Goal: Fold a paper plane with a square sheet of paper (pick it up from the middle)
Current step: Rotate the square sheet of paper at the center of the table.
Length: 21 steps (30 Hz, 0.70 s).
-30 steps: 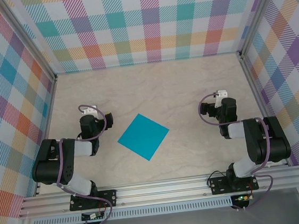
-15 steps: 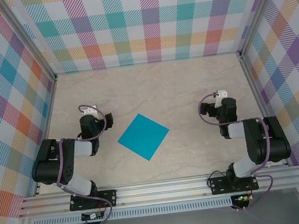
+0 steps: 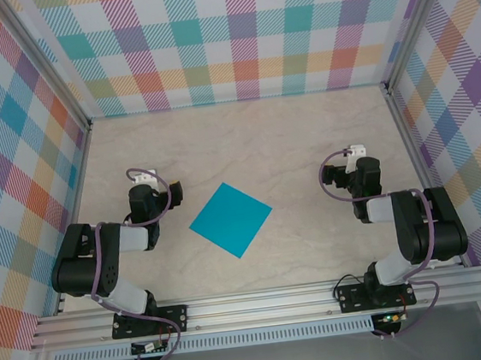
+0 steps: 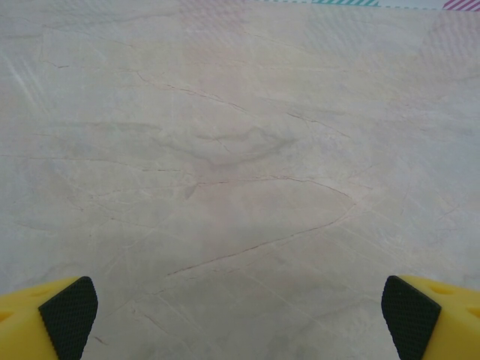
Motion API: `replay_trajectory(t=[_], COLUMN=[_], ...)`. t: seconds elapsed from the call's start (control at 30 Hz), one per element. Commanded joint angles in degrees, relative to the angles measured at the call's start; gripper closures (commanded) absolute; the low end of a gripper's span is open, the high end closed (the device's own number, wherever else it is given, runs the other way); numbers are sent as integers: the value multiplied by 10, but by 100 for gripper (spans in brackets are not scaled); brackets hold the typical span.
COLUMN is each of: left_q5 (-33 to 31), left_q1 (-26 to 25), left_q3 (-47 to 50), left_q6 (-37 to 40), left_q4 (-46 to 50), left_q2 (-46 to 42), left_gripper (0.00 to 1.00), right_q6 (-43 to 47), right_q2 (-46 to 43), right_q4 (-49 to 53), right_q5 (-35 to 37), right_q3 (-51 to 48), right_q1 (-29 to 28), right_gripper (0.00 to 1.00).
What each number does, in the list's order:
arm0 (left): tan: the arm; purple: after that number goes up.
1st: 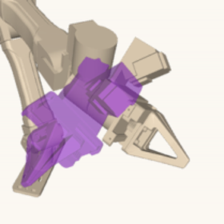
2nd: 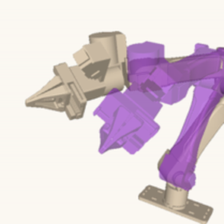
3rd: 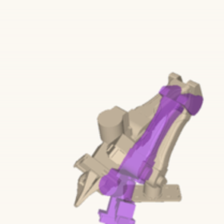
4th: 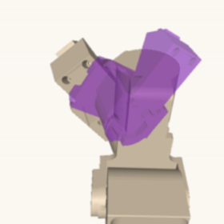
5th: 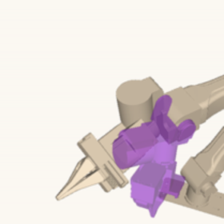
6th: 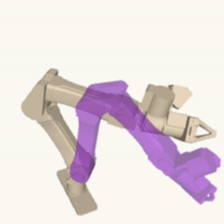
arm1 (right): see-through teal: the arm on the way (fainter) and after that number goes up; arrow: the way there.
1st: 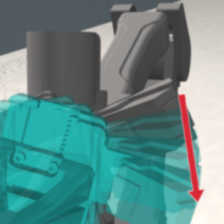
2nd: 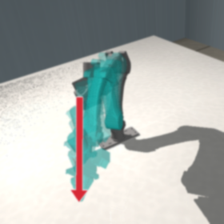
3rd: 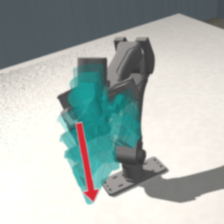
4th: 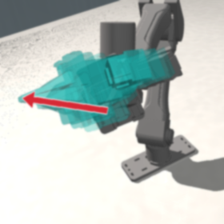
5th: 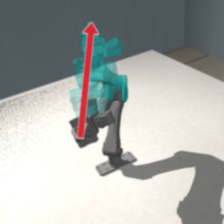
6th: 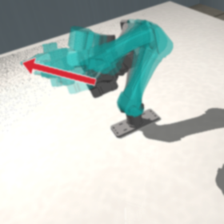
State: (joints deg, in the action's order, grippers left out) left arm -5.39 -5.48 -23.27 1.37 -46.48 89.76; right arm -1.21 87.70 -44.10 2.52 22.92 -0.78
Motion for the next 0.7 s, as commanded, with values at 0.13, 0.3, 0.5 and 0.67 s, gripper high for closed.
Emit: replay_trajectory(t=[0.13, 0.3, 0.5, 0.67], left_q5=[20, 5, -4, -41], left_q1=[11, 12, 12, 12], left_q3=[-1, 12, -25, -128], left_q6=[14, 5, -49, -136], left_q4=[-6, 27, 194, 422], left_q2=[-8, -72, -219, -296], left_gripper=[0, 0, 0, 0], right_q6=[6, 12, -89, -206], right_q2=[-8, -60, -147, -213], right_q4=[-11, 54, 431, 610], right_q5=[-27, -50, -78, -119], right_q3=[12, 20, 165, 247], right_q1=[3, 3, 4, 4], right_gripper=[0, 0, 0, 0])
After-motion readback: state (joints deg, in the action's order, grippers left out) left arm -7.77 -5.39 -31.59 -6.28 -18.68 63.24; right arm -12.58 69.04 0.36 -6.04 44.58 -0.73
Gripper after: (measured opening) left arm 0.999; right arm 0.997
